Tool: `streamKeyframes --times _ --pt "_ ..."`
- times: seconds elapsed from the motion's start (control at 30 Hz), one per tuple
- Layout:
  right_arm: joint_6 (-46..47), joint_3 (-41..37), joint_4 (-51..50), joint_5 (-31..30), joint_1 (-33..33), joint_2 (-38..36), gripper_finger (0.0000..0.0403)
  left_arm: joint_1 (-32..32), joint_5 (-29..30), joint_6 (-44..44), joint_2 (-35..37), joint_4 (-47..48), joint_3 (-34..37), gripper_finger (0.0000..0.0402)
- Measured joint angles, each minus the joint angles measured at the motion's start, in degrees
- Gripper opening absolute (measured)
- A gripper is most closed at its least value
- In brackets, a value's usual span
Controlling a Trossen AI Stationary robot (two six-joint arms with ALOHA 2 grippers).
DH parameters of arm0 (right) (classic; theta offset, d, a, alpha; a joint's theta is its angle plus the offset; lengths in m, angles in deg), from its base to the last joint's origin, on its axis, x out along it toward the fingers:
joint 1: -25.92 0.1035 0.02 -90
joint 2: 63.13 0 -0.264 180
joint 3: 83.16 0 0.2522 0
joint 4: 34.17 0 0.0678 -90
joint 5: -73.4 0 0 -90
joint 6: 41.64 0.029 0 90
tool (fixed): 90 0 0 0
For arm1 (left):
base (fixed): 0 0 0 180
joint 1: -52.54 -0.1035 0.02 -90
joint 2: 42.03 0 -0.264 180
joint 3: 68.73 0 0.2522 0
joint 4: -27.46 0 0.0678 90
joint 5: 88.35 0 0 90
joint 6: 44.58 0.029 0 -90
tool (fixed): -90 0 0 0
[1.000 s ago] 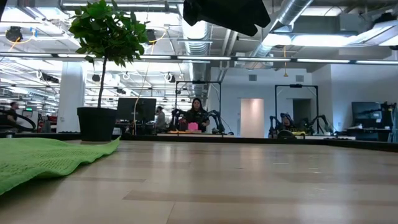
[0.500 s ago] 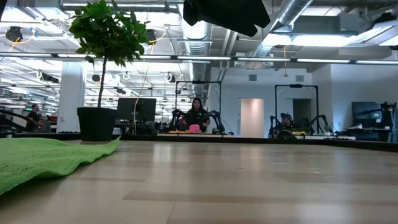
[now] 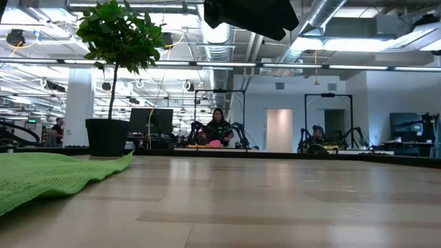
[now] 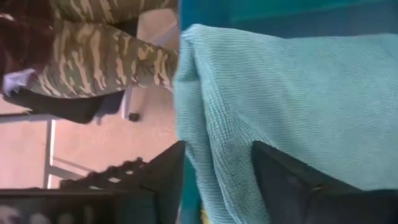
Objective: Fold microfiber towels
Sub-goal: Put the folded blue towel into the bin, then fold the green towel
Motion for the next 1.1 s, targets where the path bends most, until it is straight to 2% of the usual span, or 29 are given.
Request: streamKeyframes --times 0.17,0.4,0.47,0.57,0.83,1.0,1.1 --pt "-0.66 0.33 -0.64 2.95 -1.55 -0.13 0.0241 0.24 -4.94 -0.23 0.0 2.8 -0.04 0.0151" --pt "-3.83 4.48 -5.39 2.85 -2.72 -0.2 0.0245 1.99 -5.18 -1.73 0.0 9.72 -0.04 0.0151" --pt "-4.23 5.97 -8.2 2.15 -3.74 -0.2 0.0245 2.73 -5.2 -3.26 0.0 12.11 -0.04 0.0151" --pt "-7.57 7.63 -11.72 -2.01 -5.48 -0.22 0.0245 4.13 -5.14 -6.27 0.0 16.09 -0.04 0.0151" --pt "-14.8 9.51 -14.06 -12.05 -14.1 -0.22 0.0244 9.56 -5.81 -25.73 0.85 30.38 -0.04 0.0151" --pt "-15.44 9.53 -13.83 -18.45 -21.64 -0.22 0.0244 14.76 -9.23 -36.68 0.85 33.98 -0.04 0.0151" --pt "-19.37 9.53 -11.73 -20.05 -25.86 -0.22 0.0244 18.12 -12.02 -43.48 0.85 35.52 -0.04 0.0151"
